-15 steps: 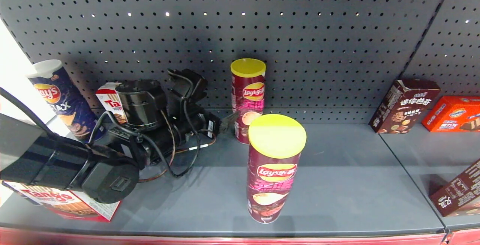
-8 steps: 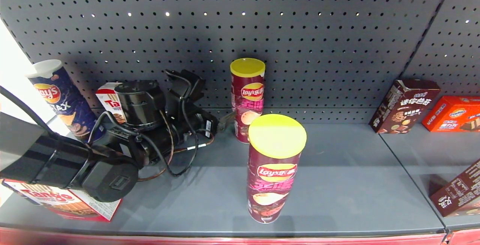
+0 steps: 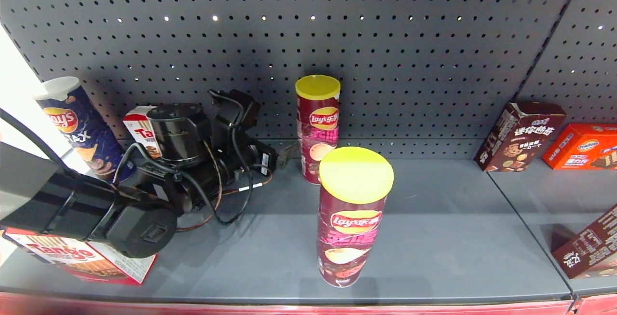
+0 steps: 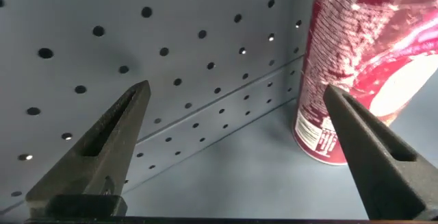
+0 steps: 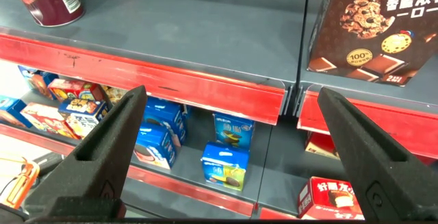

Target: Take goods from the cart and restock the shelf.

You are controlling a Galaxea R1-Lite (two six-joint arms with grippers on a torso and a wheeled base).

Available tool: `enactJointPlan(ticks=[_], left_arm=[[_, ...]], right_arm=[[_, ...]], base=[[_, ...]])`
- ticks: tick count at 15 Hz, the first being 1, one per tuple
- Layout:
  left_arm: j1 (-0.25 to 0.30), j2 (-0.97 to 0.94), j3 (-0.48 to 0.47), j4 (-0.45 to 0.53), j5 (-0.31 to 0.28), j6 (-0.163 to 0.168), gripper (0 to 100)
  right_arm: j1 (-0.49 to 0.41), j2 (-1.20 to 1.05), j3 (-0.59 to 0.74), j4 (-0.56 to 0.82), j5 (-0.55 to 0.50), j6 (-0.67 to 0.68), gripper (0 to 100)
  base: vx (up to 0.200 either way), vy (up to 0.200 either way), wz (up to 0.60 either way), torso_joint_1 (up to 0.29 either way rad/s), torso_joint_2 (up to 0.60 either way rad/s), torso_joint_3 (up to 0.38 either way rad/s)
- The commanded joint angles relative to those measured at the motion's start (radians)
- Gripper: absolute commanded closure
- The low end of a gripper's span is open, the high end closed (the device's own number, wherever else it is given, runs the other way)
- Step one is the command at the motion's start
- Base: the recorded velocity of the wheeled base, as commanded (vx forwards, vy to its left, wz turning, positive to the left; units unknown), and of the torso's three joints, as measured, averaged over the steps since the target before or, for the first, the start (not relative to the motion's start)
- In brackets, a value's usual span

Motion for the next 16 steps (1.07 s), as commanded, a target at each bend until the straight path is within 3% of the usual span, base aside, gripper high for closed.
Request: enactJointPlan(ticks=[1, 12, 16], left_arm=[[-0.004, 0.014, -0.004, -0.001, 0.000, 0.001, 0], [-0.019, 0.033, -0.012, -0.003, 0.001, 0.004, 0], [-0.010, 0.030, -0.004, -0.029, 0.027, 0.002, 0]], right_arm=[[0.000, 0.001, 0.000, 0.000, 0.001, 0.000, 0], [0.000, 0.001, 0.000, 0.000, -0.001, 0.000, 0], [0.000, 0.001, 0.000, 0.000, 0.001, 0.000, 0]], base=[[0.000, 0.000, 0.00, 0.000, 0.00, 0.000], [0.000, 0.000, 0.00, 0.000, 0.00, 0.000], [0.000, 0.000, 0.00, 0.000, 0.00, 0.000]])
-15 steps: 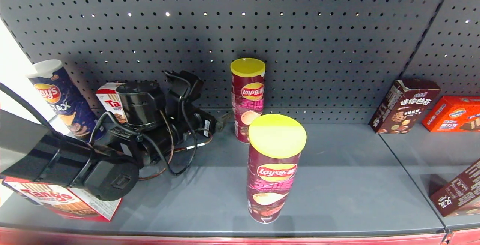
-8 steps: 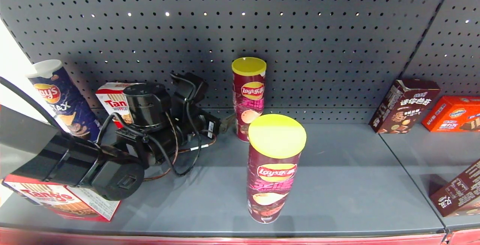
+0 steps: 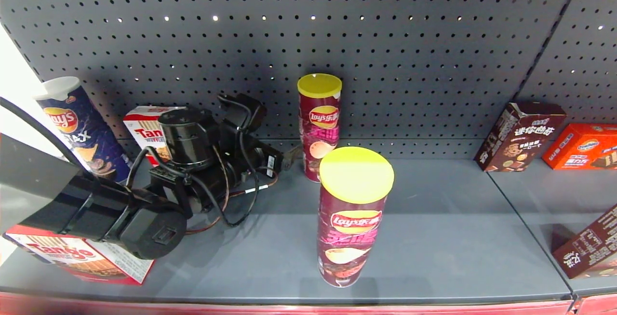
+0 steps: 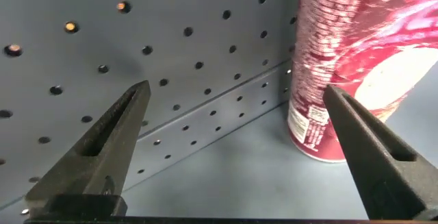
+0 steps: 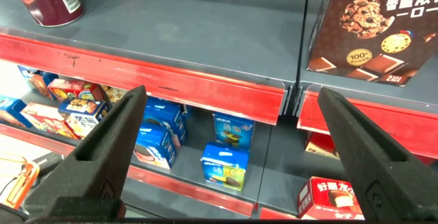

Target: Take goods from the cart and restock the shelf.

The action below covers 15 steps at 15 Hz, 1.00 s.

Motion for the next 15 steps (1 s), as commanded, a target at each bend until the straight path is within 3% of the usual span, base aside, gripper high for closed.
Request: enactJointPlan(ticks=[1, 5, 15], left_arm=[[0.006, -0.001, 0.002, 0.001, 0.011, 0.000, 0], [0.001, 0.022, -0.007, 0.002, 0.045, 0.000, 0], [-0.019, 0.052, -0.044, 0.010, 0.043, -0.003, 0]], right_arm=[[0.000, 0.001, 0.000, 0.000, 0.001, 0.000, 0], [0.000, 0.001, 0.000, 0.000, 0.001, 0.000, 0], [0.000, 0.001, 0.000, 0.000, 0.001, 0.000, 0]], base=[[0.000, 0.000, 0.00, 0.000, 0.00, 0.000], [0.000, 0.000, 0.00, 0.000, 0.00, 0.000], [0.000, 0.000, 0.00, 0.000, 0.00, 0.000]])
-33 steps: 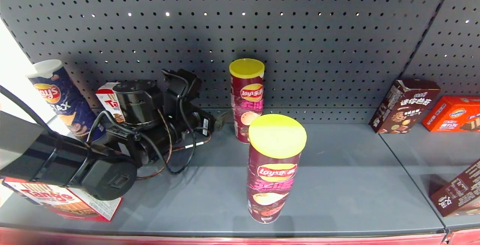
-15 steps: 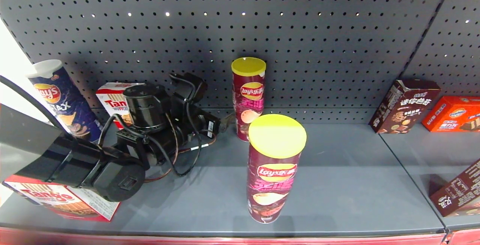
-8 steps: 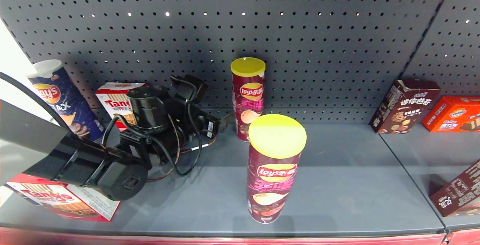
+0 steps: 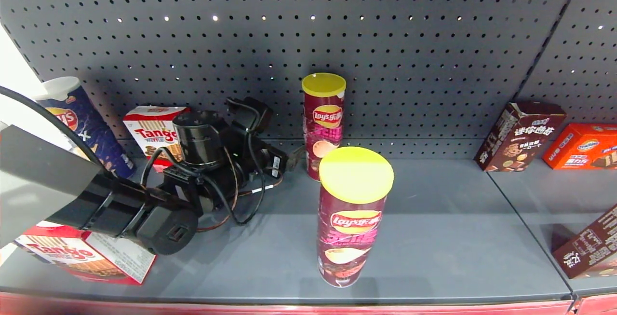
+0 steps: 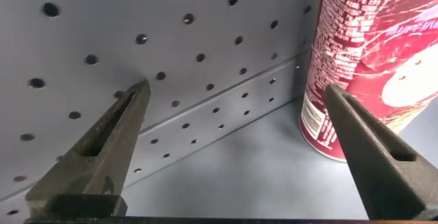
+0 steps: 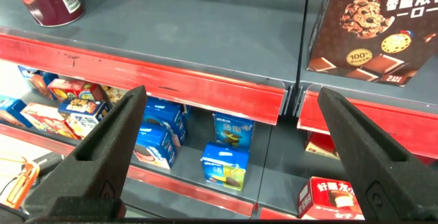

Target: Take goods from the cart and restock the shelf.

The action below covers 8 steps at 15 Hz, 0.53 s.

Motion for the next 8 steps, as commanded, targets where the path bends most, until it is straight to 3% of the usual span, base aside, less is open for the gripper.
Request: enactJointPlan(ticks=[1, 8], left_arm=[[-0.010, 0.011, -0.010, 0.000, 0.000, 0.000, 0], [-0.016, 0.018, -0.011, -0.005, 0.003, 0.000, 0]], right_arm=[[0.000, 0.001, 0.000, -0.001, 0.000, 0.000, 0], [0.000, 0.001, 0.000, -0.001, 0.000, 0.000, 0]], base=[[0.000, 0.000, 0.00, 0.000, 0.00, 0.000], [0.000, 0.000, 0.00, 0.000, 0.00, 0.000]])
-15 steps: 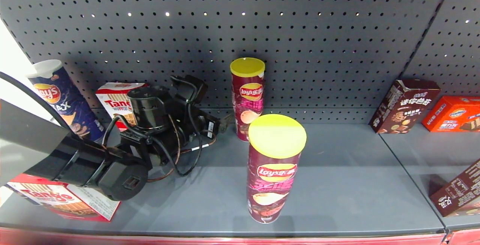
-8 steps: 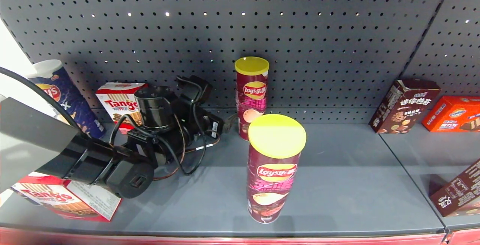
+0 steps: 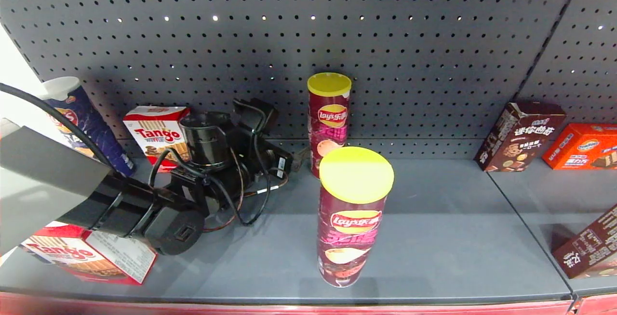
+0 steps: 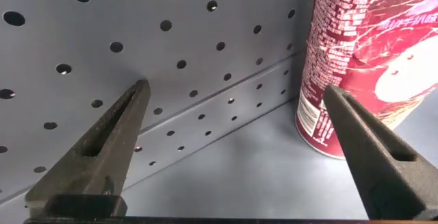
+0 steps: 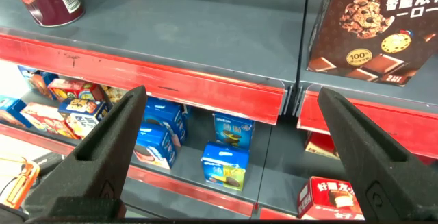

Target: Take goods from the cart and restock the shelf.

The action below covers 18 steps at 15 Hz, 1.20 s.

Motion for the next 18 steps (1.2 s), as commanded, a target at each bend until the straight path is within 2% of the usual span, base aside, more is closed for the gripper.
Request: enactJointPlan(ticks=[1, 5, 7, 9, 10, 14, 16, 18], left_arm=[[0.000, 0.001, 0.004, -0.003, 0.001, 0.000, 0], [0.001, -0.138, 0.025, 0.009, 0.004, 0.002, 0], [0.000, -0.227, 0.071, 0.011, 0.006, 0.002, 0], [-0.039, -0.341, 0.129, 0.009, 0.006, 0.000, 0], [-0.040, -0.381, 0.145, 0.011, 0.011, 0.000, 0], [-0.056, -0.589, 0.249, 0.023, 0.011, 0.002, 0], [-0.083, -0.720, 0.352, 0.037, 0.009, 0.000, 0], [-0.103, -0.856, 0.441, 0.109, 0.009, 0.000, 0]], right_arm=[[0.000, 0.001, 0.000, 0.000, 0.001, 0.000, 0], [0.000, 0.001, 0.000, 0.000, -0.001, 0.000, 0], [0.000, 0.001, 0.000, 0.000, 0.001, 0.000, 0], [0.000, 0.001, 0.000, 0.000, -0.001, 0.000, 0], [0.000, 0.001, 0.000, 0.000, -0.001, 0.000, 0], [0.000, 0.001, 0.000, 0.000, -0.001, 0.000, 0], [0.000, 0.001, 0.000, 0.000, 0.001, 0.000, 0], [0.000, 0.001, 0.000, 0.000, -0.001, 0.000, 0]], base=[[0.000, 0.000, 0.00, 0.000, 0.00, 0.000], [0.000, 0.000, 0.00, 0.000, 0.00, 0.000], [0.000, 0.000, 0.00, 0.000, 0.00, 0.000], [0.000, 0.000, 0.00, 0.000, 0.00, 0.000], [0.000, 0.000, 0.00, 0.000, 0.00, 0.000], [0.000, 0.000, 0.00, 0.000, 0.00, 0.000], [0.000, 0.000, 0.00, 0.000, 0.00, 0.000], [0.000, 0.000, 0.00, 0.000, 0.00, 0.000]])
